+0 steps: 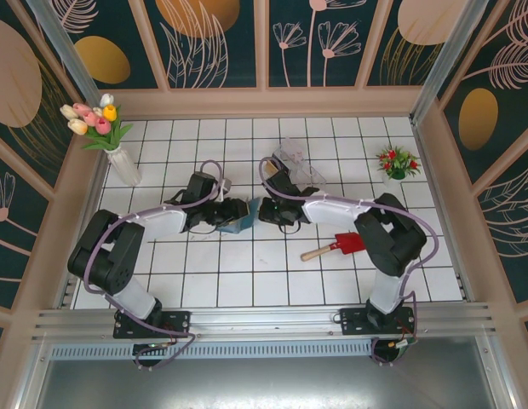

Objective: Take the credit cards out of the card holder

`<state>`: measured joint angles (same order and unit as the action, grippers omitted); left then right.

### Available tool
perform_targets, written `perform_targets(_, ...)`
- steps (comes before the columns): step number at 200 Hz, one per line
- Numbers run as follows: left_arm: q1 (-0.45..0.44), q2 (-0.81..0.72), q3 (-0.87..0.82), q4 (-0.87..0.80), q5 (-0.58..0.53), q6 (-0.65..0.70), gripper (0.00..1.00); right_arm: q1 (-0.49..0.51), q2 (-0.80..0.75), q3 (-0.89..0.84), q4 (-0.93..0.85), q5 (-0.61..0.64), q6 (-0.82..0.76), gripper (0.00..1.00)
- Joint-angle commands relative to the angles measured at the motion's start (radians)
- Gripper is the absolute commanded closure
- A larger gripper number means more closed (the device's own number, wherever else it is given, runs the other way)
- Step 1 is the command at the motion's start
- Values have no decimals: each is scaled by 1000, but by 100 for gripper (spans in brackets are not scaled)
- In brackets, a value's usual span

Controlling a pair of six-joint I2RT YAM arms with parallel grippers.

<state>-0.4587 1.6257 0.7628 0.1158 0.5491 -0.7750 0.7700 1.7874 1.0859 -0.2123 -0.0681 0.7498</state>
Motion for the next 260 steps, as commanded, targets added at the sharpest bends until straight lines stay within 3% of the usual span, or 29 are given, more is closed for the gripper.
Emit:
perform_targets(1,-36,-22,29,-4,-90,-7,63,-12,-83,-20,34,46,37,72)
perform_targets(38,-56,17,30,36,-46,-18,64,-27,-160,-67,67,76,72,70)
perform_targets(77,-82,62,20,67,-72,-34,66,-40,-184,-76,134,17,70,69)
perform_targets(118,-90,82,12,71,-83,-32,60,-42,-150,-42,156,-10,76,63)
perform_targets(160,-90,122,-5,96,-65,-31,58,-34,-38,22,149,-95,90,65)
perform_targets(233,-90,95,-20,63,-95,-42,78,-33,77,64,125,-138,119,81)
perform_targets(260,-89,19,0,-3,-121,-42,79,-30,96,62,107,-132,115,83)
